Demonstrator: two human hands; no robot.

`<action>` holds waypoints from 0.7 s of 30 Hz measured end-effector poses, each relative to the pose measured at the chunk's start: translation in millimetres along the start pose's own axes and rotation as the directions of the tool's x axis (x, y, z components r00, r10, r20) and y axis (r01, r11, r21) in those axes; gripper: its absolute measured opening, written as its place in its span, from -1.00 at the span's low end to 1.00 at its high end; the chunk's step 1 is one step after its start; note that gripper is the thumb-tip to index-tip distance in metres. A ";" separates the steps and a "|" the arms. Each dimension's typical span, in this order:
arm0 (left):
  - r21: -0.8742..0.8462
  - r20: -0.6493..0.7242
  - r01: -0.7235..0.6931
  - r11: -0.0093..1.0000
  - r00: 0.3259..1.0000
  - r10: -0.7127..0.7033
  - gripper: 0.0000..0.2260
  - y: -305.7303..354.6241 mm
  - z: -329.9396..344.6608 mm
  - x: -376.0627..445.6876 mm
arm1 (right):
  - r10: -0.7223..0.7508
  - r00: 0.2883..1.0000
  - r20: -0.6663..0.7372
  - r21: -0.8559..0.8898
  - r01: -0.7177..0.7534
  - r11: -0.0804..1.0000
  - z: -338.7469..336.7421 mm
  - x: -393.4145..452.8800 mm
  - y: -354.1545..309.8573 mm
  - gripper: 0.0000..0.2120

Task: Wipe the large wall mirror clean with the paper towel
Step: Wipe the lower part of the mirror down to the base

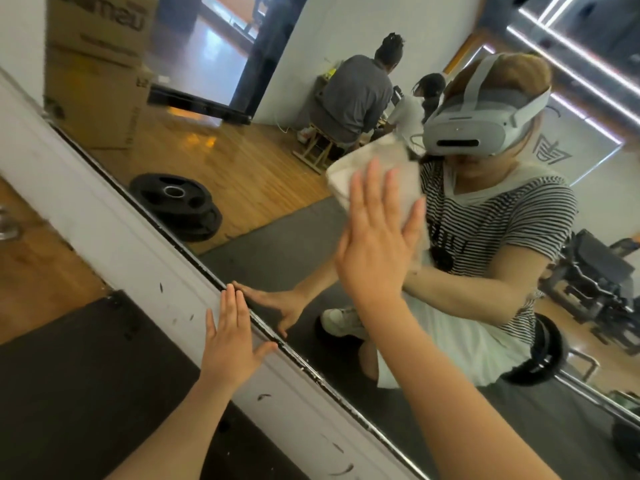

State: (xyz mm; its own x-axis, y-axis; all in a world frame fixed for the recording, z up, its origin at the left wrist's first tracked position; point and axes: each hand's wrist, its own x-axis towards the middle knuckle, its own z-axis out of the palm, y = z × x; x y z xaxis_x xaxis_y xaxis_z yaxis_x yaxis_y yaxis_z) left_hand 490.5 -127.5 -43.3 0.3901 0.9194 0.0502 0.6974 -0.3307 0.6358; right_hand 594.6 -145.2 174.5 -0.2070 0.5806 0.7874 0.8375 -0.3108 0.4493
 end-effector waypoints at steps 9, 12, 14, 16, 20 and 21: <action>-0.041 0.016 -0.003 0.999 1.000 0.004 -0.07 -3.8 0.2 -2.6 | -0.375 0.764 0.525 0.132 0.362 0.923 42.9 -147.0 -51.5 -0.18; -0.046 0.073 -0.013 0.999 0.997 0.017 -0.10 -9.1 -6.1 -3.7 | -0.348 0.730 0.589 0.137 0.335 0.932 45.0 -170.1 -59.7 -0.17; -0.012 0.098 -0.029 1.000 0.995 0.030 -0.11 -12.3 -9.4 -4.2 | -0.321 0.747 0.582 0.131 0.304 0.944 45.5 -175.5 -62.0 -0.15; -0.005 0.102 -0.033 0.999 0.994 0.034 -0.10 -12.5 -10.3 -4.1 | -0.328 0.761 0.560 0.141 0.303 0.943 46.4 -175.3 -60.8 -0.14; 0.031 0.090 -0.020 0.999 0.996 0.017 -0.09 -10.1 -9.8 -5.4 | -0.365 0.763 0.534 0.167 0.328 0.930 44.5 -169.7 -54.3 -0.16; 0.021 0.090 -0.019 1.000 0.996 0.017 -0.08 -8.7 -9.6 -4.5 | -0.366 0.765 0.530 0.171 0.326 0.930 43.4 -167.3 -53.1 -0.18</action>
State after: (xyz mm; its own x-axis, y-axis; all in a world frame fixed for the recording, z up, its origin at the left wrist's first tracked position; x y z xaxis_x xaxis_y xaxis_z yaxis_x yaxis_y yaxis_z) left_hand 477.0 -126.8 -41.7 0.4545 0.8907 -0.0082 0.7022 -0.3526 0.6185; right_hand 606.8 -193.1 0.7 -0.1969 0.9567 0.2146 0.7974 0.0289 0.6028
